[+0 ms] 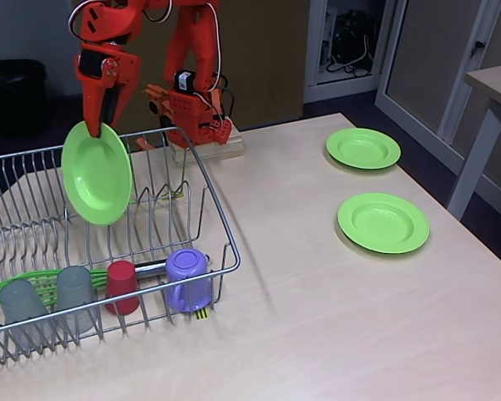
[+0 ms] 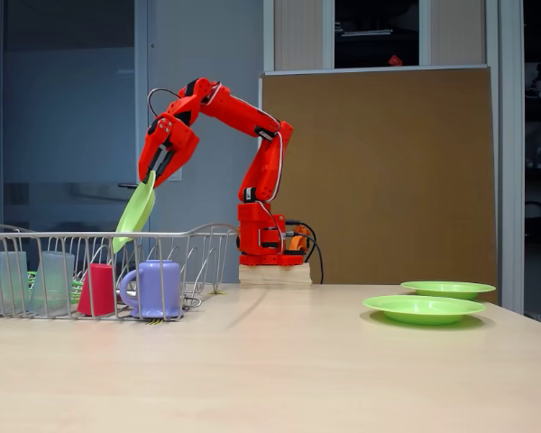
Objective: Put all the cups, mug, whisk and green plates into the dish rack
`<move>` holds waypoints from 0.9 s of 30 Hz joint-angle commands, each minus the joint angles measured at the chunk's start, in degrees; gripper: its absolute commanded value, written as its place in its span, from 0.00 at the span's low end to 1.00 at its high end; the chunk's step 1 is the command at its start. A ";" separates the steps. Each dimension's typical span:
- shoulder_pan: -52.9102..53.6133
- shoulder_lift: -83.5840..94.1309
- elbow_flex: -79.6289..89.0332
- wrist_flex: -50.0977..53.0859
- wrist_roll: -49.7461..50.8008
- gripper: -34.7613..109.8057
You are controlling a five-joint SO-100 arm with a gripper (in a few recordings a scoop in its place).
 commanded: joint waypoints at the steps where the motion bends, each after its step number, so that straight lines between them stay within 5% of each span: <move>1: 1.58 0.44 0.35 -1.14 -1.67 0.24; 24: 7.21 -20.57 -3.52 -13.89 -12.66 0.24; 27: 6.68 -20.74 -2.46 -13.80 -17.14 0.30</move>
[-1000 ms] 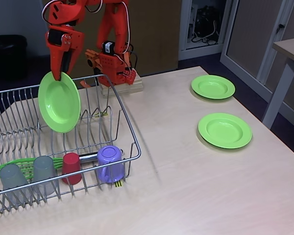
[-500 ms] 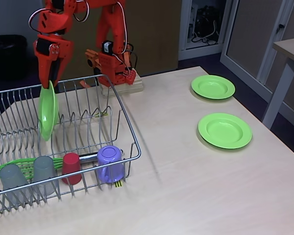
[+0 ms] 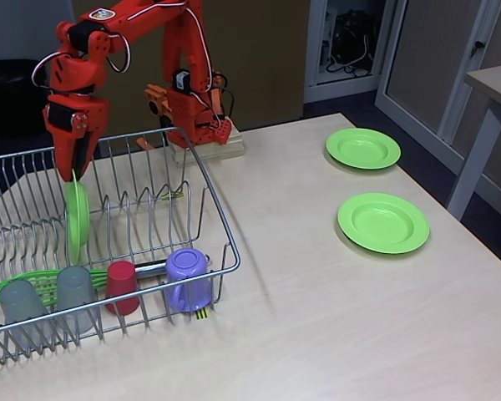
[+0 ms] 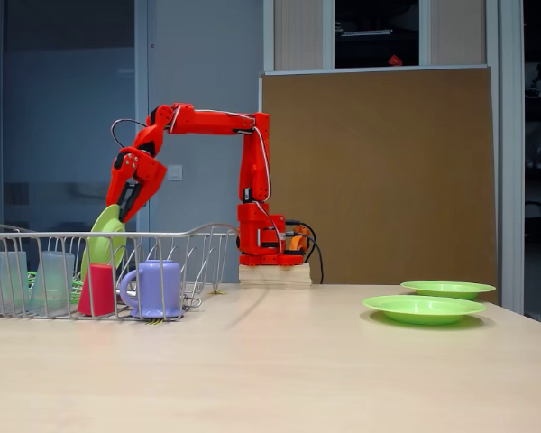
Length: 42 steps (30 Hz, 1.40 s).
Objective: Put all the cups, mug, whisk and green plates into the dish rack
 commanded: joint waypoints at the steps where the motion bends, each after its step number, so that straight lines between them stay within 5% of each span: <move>1: 0.00 1.05 0.79 -0.70 -5.62 0.31; 21: -11.43 18.46 6.24 9.14 -7.82 0.36; 32: -52.47 32.26 25.05 5.01 2.64 0.45; 38: -73.30 29.44 32.34 -4.66 13.10 0.38; 42: -83.50 23.64 33.40 -11.60 20.48 0.43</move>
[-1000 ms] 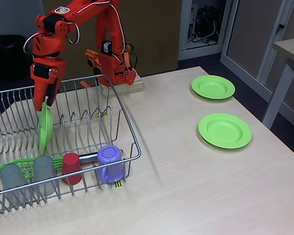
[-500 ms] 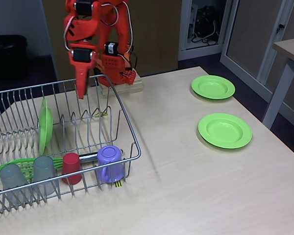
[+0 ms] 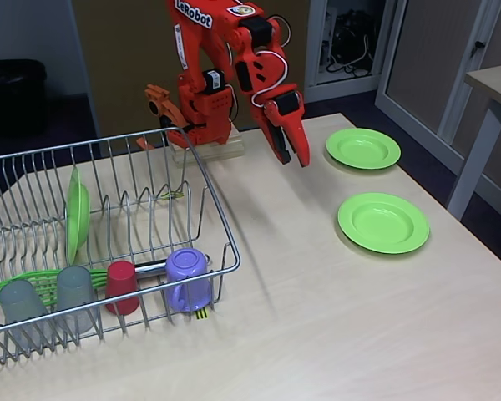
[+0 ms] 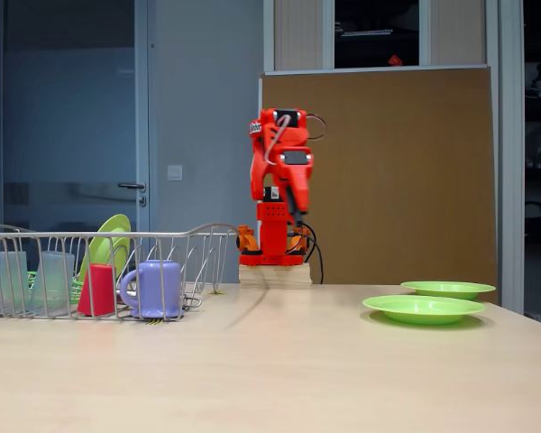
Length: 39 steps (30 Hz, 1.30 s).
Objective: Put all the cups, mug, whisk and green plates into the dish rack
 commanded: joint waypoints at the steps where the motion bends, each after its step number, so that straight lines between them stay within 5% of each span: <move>1: -9.05 -4.22 -0.44 -5.01 6.24 0.43; 16: -23.91 -32.34 -9.23 -21.71 23.64 0.49; 39: -23.64 -50.36 -17.05 -35.16 26.54 0.46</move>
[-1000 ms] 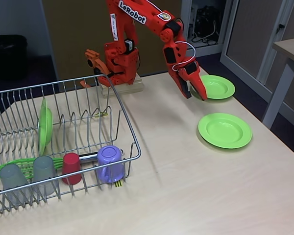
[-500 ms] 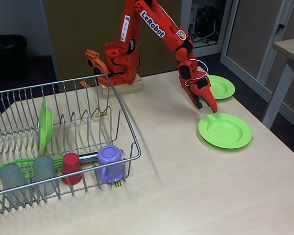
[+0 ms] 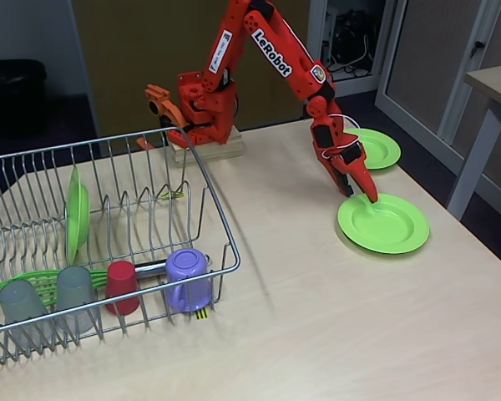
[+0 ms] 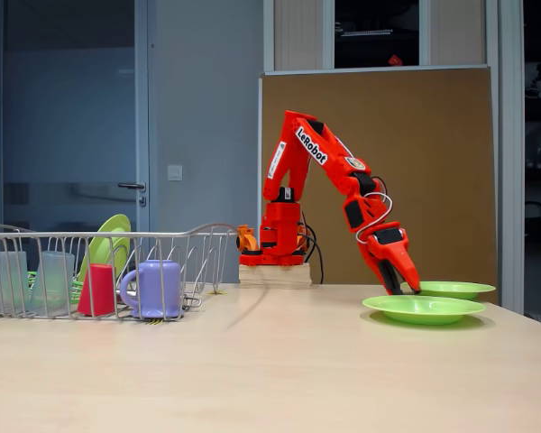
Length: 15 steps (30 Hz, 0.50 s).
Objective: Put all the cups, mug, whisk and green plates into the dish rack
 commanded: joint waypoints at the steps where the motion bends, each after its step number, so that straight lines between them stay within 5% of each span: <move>1: 0.44 -0.70 -2.37 -1.14 0.26 0.46; 9: 2.55 -6.59 -4.66 -4.04 1.76 0.43; 15: 2.72 -12.39 -2.20 -9.32 12.30 0.42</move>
